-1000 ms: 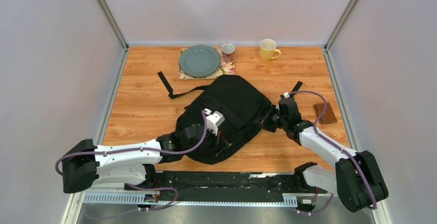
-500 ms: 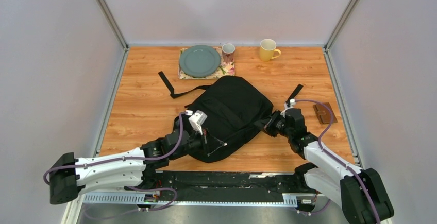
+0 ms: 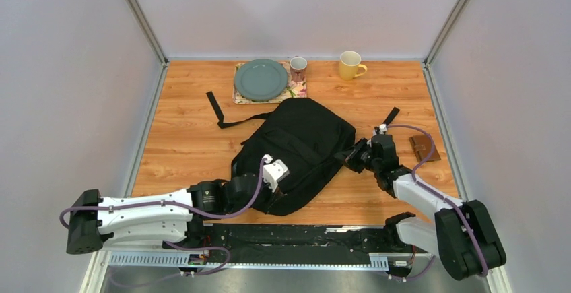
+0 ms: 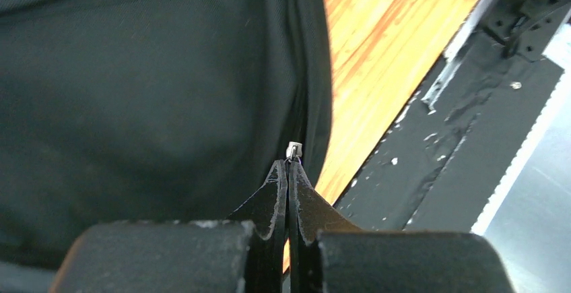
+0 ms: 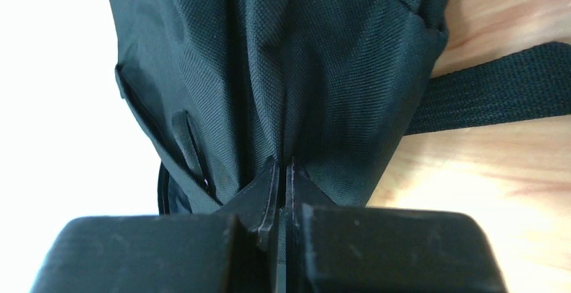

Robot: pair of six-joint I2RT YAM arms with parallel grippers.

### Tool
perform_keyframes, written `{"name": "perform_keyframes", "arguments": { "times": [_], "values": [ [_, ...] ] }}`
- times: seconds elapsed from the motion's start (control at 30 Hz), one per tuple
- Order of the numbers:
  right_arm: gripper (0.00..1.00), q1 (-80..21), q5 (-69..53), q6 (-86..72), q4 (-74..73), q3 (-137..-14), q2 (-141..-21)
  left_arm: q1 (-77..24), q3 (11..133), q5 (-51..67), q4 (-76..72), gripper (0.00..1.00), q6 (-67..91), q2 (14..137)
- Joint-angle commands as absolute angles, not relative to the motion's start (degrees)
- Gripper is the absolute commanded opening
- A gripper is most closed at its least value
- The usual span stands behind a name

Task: Pack the student bag
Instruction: Zip the student bag at the center of the board.

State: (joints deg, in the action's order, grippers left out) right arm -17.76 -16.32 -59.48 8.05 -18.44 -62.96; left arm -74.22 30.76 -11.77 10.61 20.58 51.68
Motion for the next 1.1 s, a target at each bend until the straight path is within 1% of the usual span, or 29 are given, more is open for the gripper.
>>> {"name": "perform_keyframes", "arguments": {
  "times": [0.0,0.1,0.17,0.2,0.23,0.27,0.3,0.33,0.4,0.43,0.5,0.53,0.6,0.77,0.83,0.87,0.93,0.97,1.07],
  "values": [
    [0.00,-14.1,-8.6,-55.3,13.3,-21.7,-66.1,-75.0,28.7,-19.3,19.0,0.00,24.1,46.5],
    [0.01,-14.0,-10.8,-52.5,12.0,-23.5,-67.5,-75.0,26.5,-21.9,17.5,0.00,26.2,44.4],
    [0.06,-14.1,-14.5,-51.0,10.0,-24.5,-67.3,-74.9,25.8,-22.1,16.0,0.00,26.0,44.3],
    [0.20,-14.0,-16.8,-49.4,9.0,-24.6,-66.0,-75.0,26.0,-21.8,14.4,0.00,25.8,44.9],
    [0.27,-14.0,-18.2,-48.7,6.7,-25.0,-65.0,-74.9,26.5,-21.3,13.6,0.00,25.4,45.5],
    [0.38,-14.1,-19.3,-47.8,4.5,-25.8,-63.8,-74.9,26.9,-20.0,12.8,0.00,24.8,46.1],
    [0.41,-14.1,-20.1,-47.1,1.9,-26.6,-62.3,-75.0,27.4,-19.1,11.3,0.00,24.4,47.8],
    [0.44,-14.0,-20.7,-45.1,-4.2,-27.2,-58.8,-74.9,28.8,-18.4,10.6,0.00,24.1,48.5],
    [0.55,-14.1,-19.8,-43.7,-11.4,-29.4,-55.0,-74.9,30.2,-16.2,8.5,0.00,23.0,51.0],
    [0.59,-14.1,-18.7,-42.4,-17.5,-30.0,-51.1,-75.0,31.4,-15.6,7.6,0.00,22.8,51.7],
    [0.60,-14.1,-18.6,-42.3,-23.1,-30.8,-48.0,-75.0,32.3,-13.0,4.5,0.00,22.1,53.7],
    [0.61,-14.2,-22.2,-42.7,-24.6,-30.2,-46.6,-75.0,33.0,-11.7,3.4,0.00,21.8,54.4],
    [0.62,-15.4,-26.1,-46.7,-25.0,-28.6,-42.8,-75.0,33.7,-7.9,0.4,0.00,21.5,56.3],
    [0.63,-21.8,-27.3,-55.2,-28.0,-23.1,-34.4,-75.0,37.4,-0.4,-2.2,0.00,21.5,62.9],
    [0.63,-24.2,-26.4,-60.1,-27.1,-21.4,-32.9,-75.4,38.2,1.3,-2.7,0.00,21.7,64.1],
    [0.63,-27.5,-25.5,-61.2,-26.5,-21.1,-31.7,-75.5,38.2,1.4,-3.3,0.00,22.0,64.5],
    [0.63,-30.7,-21.9,-65.4,-25.5,-20.9,-31.3,-75.8,37.7,2.5,-5.7,0.00,22.5,64.8],
    [0.63,-33.7,-20.9,-66.5,-24.4,-20.7,-31.8,-75.8,37.7,2.7,-6.3,0.00,22.7,65.2],
    [0.64,-38.0,-18.6,-71.6,-18.6,-19.1,-35.0,-76.0,38.5,3.9,-7.8,0.00,22.8,66.4]
  ]
}}
